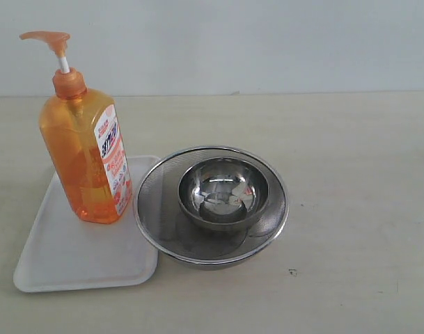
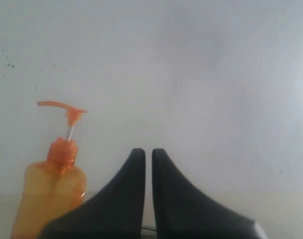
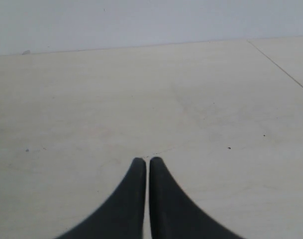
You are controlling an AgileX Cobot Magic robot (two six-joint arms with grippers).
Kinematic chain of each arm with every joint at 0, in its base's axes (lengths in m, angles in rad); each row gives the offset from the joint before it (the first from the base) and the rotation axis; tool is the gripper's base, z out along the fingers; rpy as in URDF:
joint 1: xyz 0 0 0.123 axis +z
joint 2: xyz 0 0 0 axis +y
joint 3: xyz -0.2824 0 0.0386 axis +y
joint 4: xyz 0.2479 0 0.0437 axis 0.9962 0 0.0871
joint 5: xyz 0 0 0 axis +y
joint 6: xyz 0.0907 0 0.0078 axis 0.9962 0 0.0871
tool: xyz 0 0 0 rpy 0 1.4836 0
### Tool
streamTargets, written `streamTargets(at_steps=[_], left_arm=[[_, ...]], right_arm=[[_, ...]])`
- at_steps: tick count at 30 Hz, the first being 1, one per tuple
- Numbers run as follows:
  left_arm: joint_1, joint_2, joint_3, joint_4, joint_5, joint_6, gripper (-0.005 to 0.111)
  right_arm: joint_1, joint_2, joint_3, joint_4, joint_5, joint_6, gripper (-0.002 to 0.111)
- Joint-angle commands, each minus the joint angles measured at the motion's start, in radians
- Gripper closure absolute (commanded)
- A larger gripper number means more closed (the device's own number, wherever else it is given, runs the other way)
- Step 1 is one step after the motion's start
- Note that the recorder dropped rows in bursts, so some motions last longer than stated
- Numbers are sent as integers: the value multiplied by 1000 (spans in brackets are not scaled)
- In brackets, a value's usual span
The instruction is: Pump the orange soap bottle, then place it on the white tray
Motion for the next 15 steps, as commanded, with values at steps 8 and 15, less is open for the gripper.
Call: streamTargets(at_steps=[8,15], left_arm=[[2,-3,3,-787,165,725,102],[2,-3,3,-1227,405,1323,102]], right_arm=[[-2,-5,0,-2,-5,-7,108],[-2,-5,0,-2,-5,-7,108]])
